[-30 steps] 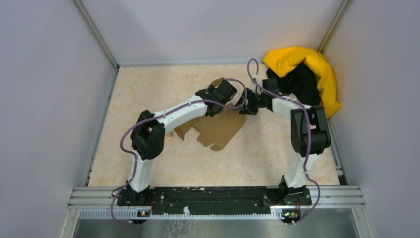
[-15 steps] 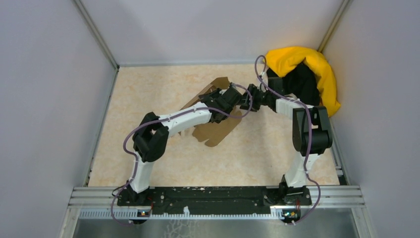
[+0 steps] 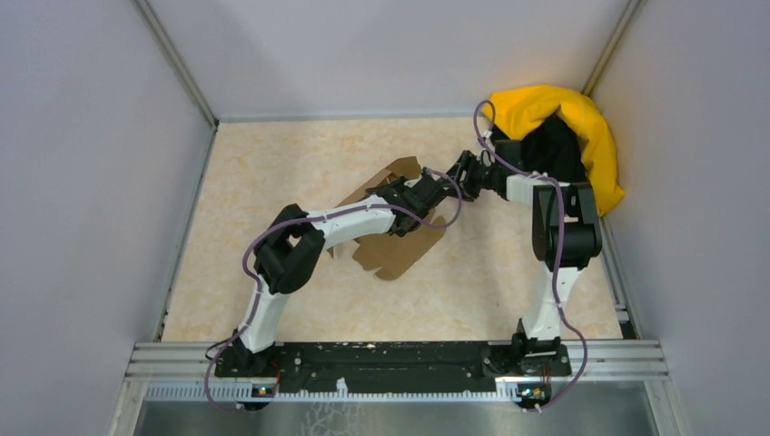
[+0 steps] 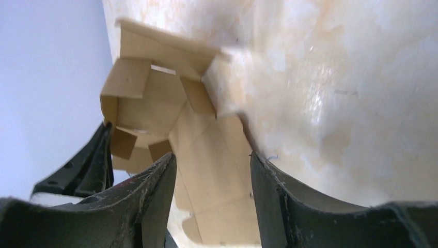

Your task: Fold the paper box

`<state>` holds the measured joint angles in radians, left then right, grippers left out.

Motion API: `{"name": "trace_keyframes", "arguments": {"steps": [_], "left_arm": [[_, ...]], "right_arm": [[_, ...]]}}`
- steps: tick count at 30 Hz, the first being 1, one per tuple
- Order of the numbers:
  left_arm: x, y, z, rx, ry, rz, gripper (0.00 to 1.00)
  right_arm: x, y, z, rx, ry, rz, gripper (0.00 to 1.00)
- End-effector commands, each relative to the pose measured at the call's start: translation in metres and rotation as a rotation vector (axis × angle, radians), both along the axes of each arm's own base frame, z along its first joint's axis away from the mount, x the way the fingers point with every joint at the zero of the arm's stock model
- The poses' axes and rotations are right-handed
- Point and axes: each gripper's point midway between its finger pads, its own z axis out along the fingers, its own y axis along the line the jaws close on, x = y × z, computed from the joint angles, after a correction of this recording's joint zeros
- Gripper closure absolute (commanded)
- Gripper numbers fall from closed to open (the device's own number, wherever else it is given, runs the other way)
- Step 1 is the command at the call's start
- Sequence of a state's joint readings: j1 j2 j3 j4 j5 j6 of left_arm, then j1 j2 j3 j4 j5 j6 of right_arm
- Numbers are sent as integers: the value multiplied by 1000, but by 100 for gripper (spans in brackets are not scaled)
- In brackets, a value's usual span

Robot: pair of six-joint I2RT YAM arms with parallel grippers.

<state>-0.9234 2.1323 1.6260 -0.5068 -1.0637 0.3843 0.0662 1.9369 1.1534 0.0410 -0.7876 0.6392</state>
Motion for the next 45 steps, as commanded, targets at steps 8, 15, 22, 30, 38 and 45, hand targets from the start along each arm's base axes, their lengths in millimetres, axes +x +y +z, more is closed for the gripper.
{"name": "trace_keyframes", "arguments": {"steps": [8,15,22,30,38,45], "left_arm": [[-4,2,-13,-93,42,17,97],[-2,3,-8,-115,34,21,97],[0,1,1,-136,19,21,97],[-1,0,18,-162,-3,24,97],[-4,4,29,-167,-19,34,98],[-8,-2,33,-145,-29,25,98]], "right_arm": [[70,3,12,90,-57,-63,45],[101,7,11,102,-72,-60,45],[105,17,0,118,-63,-15,49],[89,46,-8,131,-50,68,55],[69,58,-8,135,-53,109,57],[53,59,-8,139,-57,123,57]]}}
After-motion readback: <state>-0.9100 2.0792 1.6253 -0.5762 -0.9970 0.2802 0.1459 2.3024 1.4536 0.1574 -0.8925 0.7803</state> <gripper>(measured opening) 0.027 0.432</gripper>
